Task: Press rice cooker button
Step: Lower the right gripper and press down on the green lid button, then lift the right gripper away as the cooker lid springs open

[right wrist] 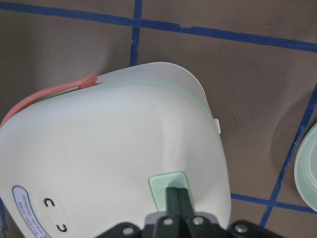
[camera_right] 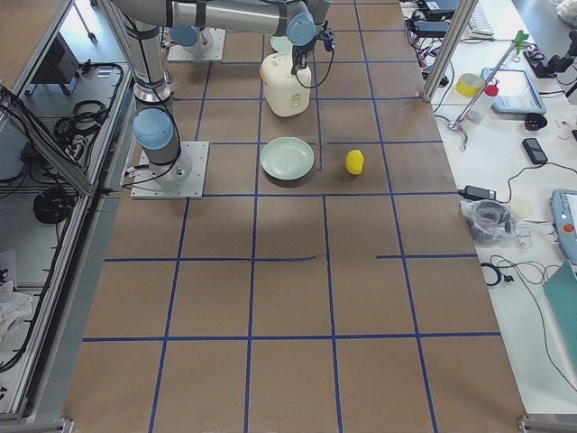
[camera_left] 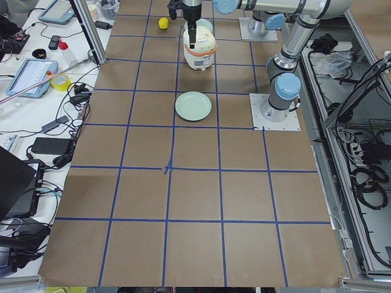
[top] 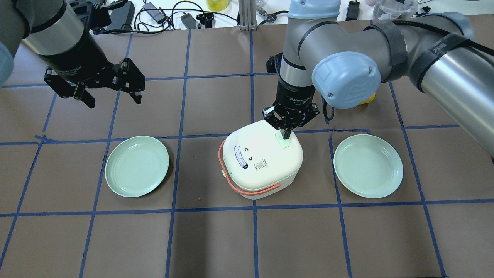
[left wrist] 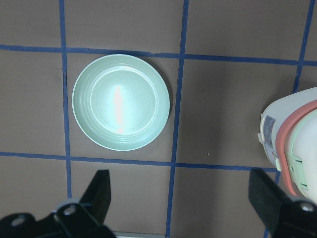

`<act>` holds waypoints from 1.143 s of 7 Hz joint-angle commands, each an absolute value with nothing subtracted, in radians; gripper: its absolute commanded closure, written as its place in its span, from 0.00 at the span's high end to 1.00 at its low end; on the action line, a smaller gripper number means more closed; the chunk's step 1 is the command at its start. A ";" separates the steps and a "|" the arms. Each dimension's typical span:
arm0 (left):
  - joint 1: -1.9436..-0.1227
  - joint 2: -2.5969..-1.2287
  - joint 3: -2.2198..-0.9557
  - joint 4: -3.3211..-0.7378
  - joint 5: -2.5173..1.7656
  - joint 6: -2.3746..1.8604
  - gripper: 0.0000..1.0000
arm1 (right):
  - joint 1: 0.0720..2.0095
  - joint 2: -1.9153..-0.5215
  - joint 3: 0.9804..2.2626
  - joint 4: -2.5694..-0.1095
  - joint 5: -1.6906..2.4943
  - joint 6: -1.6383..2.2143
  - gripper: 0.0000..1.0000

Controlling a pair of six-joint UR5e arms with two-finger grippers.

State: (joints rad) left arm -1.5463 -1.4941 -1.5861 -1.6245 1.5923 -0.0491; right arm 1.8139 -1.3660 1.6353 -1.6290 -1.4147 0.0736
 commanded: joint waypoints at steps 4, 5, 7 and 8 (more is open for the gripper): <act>-1.546 -1.494 -1.586 -1.624 1.592 -0.049 1.00 | 1.813 -1.374 1.619 -1.628 -1.399 0.078 0.00; -1.546 -1.494 -1.586 -1.624 1.592 -0.049 1.00 | 1.812 -1.379 1.577 -1.608 -1.393 0.086 0.00; -1.546 -1.494 -1.586 -1.624 1.592 -0.049 1.00 | 1.796 -1.385 1.405 -1.426 -1.414 0.087 0.61; -1.546 -1.494 -1.586 -1.624 1.592 -0.049 1.00 | 1.783 -1.397 1.341 -1.383 -1.419 0.092 1.00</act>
